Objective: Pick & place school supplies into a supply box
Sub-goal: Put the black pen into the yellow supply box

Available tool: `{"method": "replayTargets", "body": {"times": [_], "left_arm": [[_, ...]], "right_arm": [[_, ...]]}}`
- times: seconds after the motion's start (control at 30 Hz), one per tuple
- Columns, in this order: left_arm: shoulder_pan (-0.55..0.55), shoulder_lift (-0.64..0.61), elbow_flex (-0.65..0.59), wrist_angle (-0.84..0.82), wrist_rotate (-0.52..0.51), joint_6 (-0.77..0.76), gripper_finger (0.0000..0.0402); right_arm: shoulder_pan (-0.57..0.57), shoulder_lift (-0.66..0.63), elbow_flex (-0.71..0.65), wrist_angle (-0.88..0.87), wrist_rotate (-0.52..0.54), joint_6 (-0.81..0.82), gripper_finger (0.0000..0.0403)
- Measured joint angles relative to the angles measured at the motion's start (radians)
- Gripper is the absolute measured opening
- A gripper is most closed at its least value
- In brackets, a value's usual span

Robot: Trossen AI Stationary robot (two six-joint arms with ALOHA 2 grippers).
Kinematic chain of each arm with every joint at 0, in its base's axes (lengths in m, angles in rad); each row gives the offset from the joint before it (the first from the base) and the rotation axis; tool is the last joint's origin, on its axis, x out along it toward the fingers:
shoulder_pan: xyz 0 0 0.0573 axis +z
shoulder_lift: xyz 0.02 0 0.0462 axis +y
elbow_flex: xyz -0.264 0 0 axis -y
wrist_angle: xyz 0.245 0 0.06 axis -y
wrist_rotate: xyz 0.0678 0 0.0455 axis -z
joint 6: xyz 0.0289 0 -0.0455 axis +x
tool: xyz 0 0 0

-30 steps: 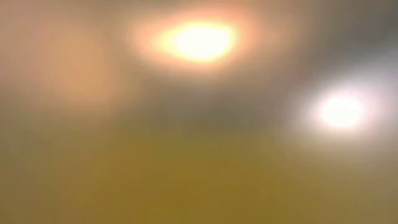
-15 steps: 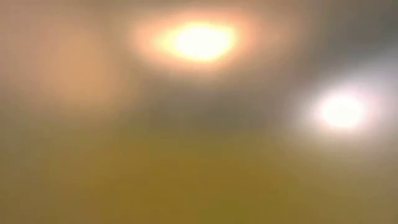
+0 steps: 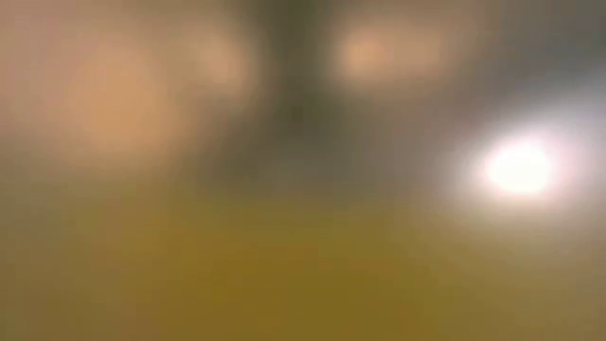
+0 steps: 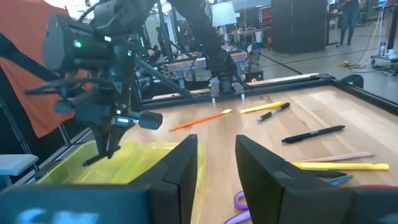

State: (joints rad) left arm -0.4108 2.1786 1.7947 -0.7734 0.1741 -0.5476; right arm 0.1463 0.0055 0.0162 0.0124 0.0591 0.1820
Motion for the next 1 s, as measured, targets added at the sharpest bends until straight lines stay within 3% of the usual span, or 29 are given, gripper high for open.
{"method": "replayTargets", "body": {"times": [1.0], "left_arm": [[-0.001, 0.046, 0.0, 0.054, 0.001, -0.008, 0.0049]], "right_arm": [[0.0, 0.0, 0.0, -0.001, -0.001, -0.002, 0.0114]]}}
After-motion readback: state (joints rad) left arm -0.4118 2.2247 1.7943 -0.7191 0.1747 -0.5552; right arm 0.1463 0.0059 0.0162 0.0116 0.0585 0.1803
